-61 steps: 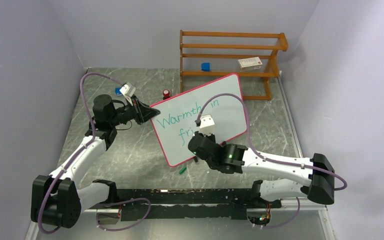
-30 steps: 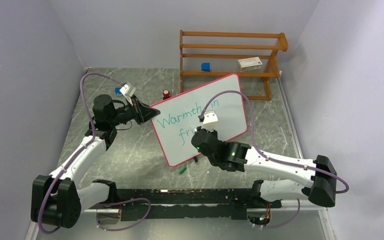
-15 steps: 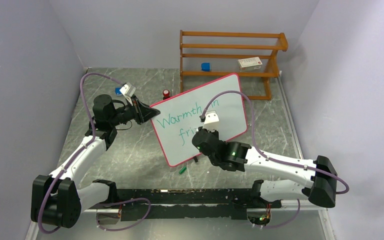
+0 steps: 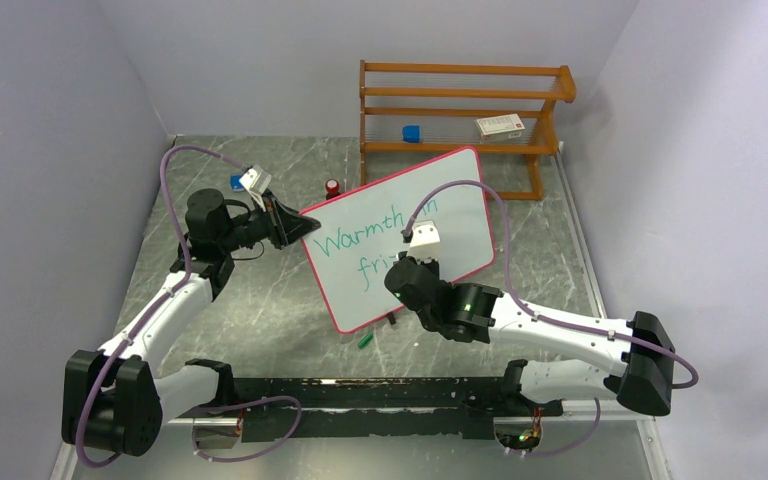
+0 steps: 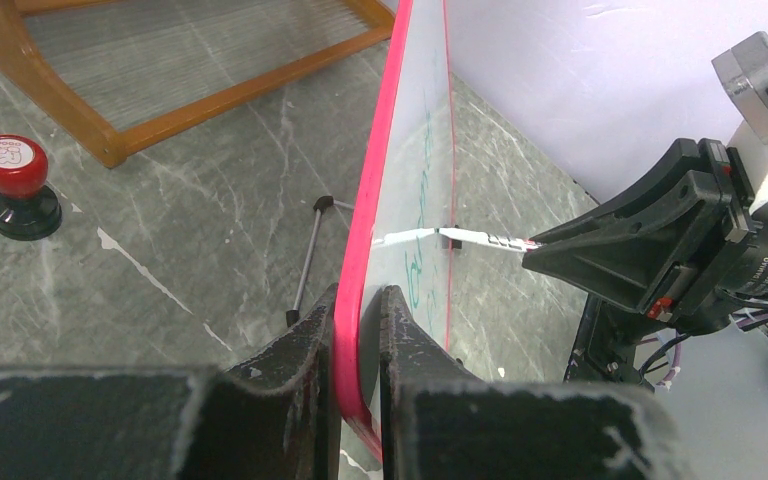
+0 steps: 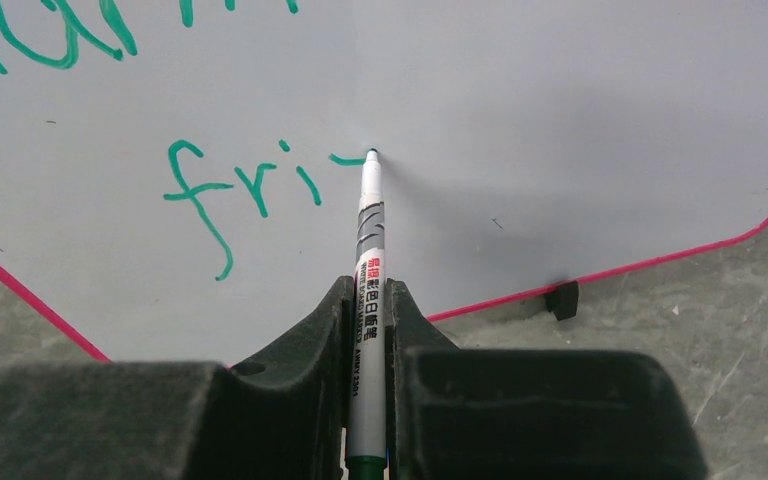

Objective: Write a sentence on the whiteboard

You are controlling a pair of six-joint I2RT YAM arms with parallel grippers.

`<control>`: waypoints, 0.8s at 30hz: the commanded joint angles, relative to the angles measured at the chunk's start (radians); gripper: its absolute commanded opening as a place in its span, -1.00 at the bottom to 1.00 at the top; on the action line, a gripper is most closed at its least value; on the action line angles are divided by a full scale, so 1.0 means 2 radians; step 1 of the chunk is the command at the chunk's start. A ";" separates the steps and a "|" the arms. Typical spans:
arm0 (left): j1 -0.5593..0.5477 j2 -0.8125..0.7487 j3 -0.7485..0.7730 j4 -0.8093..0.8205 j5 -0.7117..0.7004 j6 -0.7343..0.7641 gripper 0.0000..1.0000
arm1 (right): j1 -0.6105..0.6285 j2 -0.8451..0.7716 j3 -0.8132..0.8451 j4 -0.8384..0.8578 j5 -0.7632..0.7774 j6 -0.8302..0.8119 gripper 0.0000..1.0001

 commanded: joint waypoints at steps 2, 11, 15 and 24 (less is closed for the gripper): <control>-0.005 0.017 -0.012 -0.057 -0.018 0.062 -0.90 | -0.004 -0.007 0.004 0.024 0.016 -0.009 -1.00; -0.005 0.017 -0.012 -0.056 -0.018 0.061 -0.90 | -0.004 -0.005 0.006 0.045 -0.001 -0.026 -1.00; -0.005 0.018 -0.011 -0.057 -0.018 0.061 -0.90 | -0.004 -0.002 0.008 0.046 -0.009 -0.031 -1.00; -0.005 0.018 -0.011 -0.055 -0.016 0.061 -0.90 | -0.004 0.003 0.007 0.034 -0.034 -0.032 -1.00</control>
